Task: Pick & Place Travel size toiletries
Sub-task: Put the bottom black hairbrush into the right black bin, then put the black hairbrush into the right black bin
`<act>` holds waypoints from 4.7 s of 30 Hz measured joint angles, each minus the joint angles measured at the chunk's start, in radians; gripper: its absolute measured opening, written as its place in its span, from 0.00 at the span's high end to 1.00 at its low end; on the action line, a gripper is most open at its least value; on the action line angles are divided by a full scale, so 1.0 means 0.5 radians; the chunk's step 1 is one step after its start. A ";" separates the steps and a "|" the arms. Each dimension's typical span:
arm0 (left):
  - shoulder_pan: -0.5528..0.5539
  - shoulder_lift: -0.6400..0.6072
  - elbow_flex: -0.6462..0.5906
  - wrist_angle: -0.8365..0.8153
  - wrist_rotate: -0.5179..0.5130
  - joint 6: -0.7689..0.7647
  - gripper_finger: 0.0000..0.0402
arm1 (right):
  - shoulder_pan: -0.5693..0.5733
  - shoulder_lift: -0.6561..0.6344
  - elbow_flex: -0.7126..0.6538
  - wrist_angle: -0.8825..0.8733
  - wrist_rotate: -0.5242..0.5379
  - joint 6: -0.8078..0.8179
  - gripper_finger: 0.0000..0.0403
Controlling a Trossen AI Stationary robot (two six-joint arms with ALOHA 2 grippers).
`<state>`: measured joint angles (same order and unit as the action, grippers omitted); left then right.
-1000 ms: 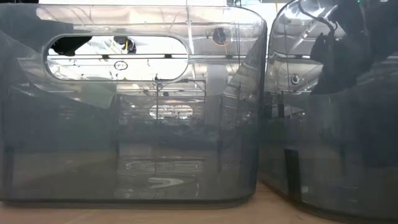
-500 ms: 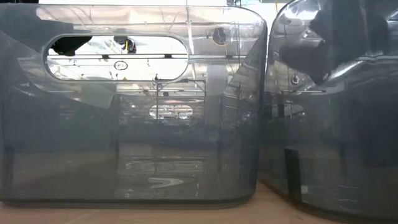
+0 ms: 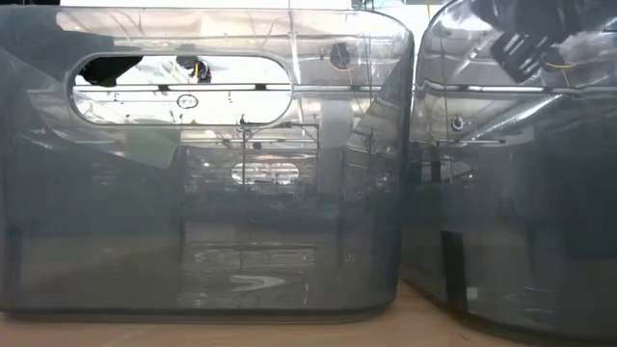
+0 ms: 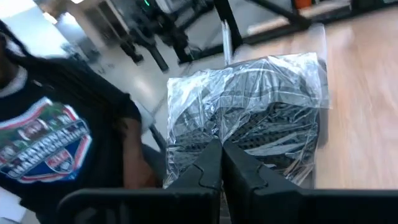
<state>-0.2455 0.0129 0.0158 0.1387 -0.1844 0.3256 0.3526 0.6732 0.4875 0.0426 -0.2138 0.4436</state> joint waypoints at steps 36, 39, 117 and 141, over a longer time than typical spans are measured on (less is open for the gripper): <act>0.000 0.000 0.000 0.000 0.000 0.000 0.30 | 1.145 0.970 0.653 -0.915 0.740 1.606 1.00; 0.000 0.000 0.000 0.000 0.000 0.000 0.30 | 1.145 0.970 0.653 -0.947 0.738 1.646 1.00; 0.000 0.000 0.000 0.001 0.000 0.000 0.30 | 0.107 0.969 0.648 -0.820 1.226 -0.472 0.80; 0.000 0.000 0.000 0.001 0.000 0.000 0.30 | -0.410 0.970 0.039 0.870 1.220 -1.180 0.81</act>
<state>-0.2455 0.0128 0.0158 0.1390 -0.1844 0.3256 0.1474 1.1580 0.5069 0.4776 0.3962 -0.1463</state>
